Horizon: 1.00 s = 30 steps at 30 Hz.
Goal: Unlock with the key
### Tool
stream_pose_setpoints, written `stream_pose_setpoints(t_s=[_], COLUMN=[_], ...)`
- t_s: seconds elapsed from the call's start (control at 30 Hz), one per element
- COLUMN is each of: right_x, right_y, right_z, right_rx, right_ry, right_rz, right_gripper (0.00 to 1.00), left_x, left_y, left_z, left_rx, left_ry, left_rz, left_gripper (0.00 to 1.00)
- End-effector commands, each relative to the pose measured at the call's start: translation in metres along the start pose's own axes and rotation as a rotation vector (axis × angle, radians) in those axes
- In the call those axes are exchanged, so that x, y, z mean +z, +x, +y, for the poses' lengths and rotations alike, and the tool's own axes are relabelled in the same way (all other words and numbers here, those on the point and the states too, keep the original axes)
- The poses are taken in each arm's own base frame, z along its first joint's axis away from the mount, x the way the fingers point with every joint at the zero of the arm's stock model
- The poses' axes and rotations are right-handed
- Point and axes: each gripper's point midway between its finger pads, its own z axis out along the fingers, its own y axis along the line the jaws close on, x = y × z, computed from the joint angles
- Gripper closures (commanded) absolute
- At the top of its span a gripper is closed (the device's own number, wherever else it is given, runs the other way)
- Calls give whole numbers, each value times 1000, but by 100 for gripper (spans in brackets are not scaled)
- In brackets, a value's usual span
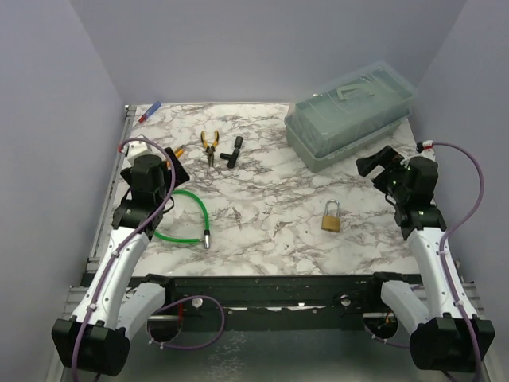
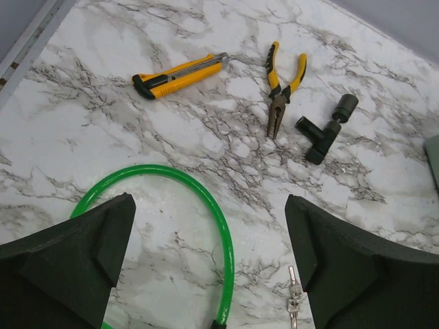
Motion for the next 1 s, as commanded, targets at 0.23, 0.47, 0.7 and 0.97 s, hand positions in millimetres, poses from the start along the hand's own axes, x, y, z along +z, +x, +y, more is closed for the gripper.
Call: stream_pose_setpoints(t_s=[0.23,0.47,0.7,0.97], right_x=[-27,-51,-75,-69], right_y=[7,0,-10,-6], right_z=[-5,22,57,70], right_rx=[103,139,147,122], right_ry=[229,173,95,46], right_rz=[246,313,419,480], right_gripper=[2,6,6,6], left_x=[-29,-27,-28,-28], left_y=[-8,1,4,12], left_z=[-28,-44,-45,-54], left_rx=[69,75,79,99], left_ry=[96,160,175,224], left_rz=[-70,-19,-10,29], left_gripper=[1,1,2,4])
